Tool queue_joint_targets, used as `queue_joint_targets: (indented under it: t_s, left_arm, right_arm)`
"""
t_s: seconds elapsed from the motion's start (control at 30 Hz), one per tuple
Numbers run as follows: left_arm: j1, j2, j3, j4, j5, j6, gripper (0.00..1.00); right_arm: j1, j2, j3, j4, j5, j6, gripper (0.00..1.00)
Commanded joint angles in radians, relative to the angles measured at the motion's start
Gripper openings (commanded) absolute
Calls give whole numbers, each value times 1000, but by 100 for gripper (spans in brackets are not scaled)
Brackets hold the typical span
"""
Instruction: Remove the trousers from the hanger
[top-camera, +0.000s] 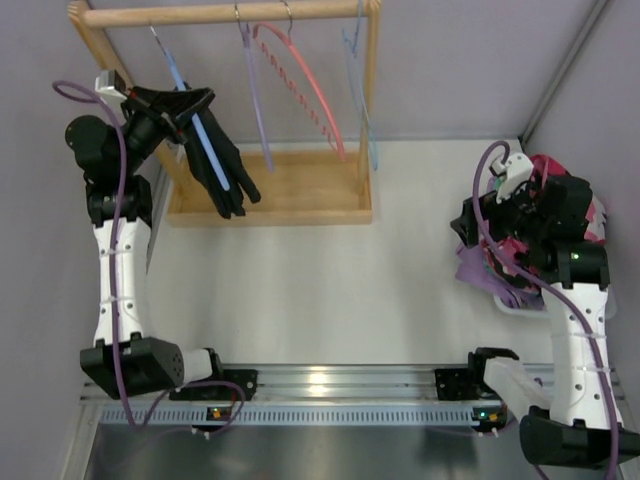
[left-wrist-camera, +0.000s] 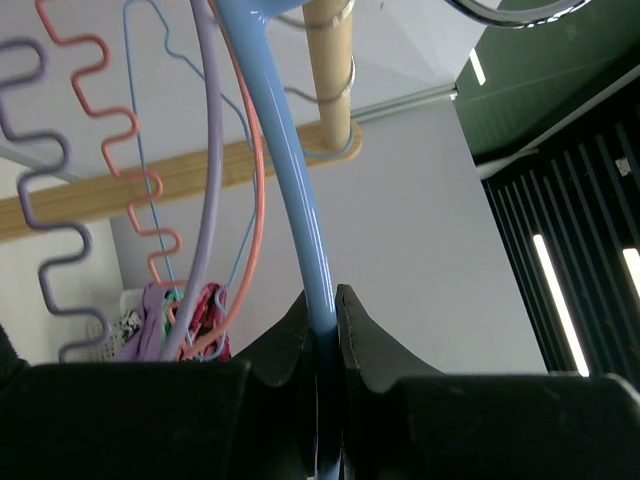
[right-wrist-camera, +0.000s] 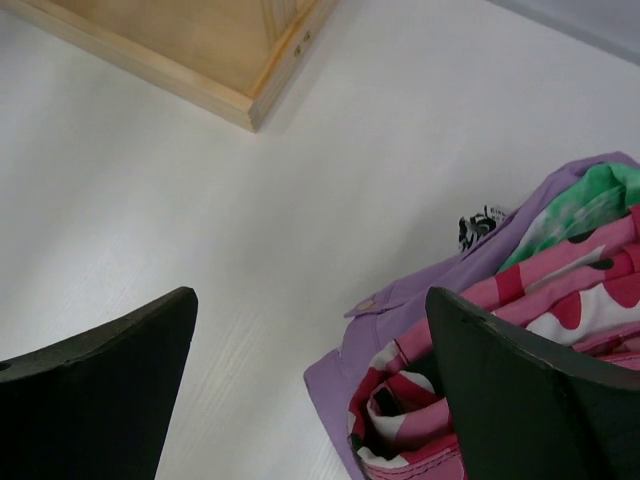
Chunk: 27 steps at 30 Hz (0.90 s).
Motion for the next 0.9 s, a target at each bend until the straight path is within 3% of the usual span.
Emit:
queue_joint_targets:
  t_s: [0.0,0.13,0.27,0.47,0.67,0.77,0.87]
  left_arm:
    - [-3,-176,-63,221,10,6,0]
    - [-3,-272,-154,251,4,-9,0]
    - [-3,-345,-214,261,6,-26,0]
    - [-3,-447,-281,261,10,-20,0]
    - [-3,-497,-266,245,2,-29,0]
    - [-3,-506,-257,214,10,-32,0]
    - [-3,-510,-261,199,15,-38,0]
  right_arm:
    - [21,30,99,65,-82,-29,99]
    - [76,74,184,66,-70,-29,99]
    - [211,52,163,170,-26,-26,99]
    - [420,-5,49,469,-35,-1,99]
    - [711,26,-35,727,146,14,99]
    - [842,40,-110,891,164,13,99]
    - [1010,107,-144,1022,303,-50,99]
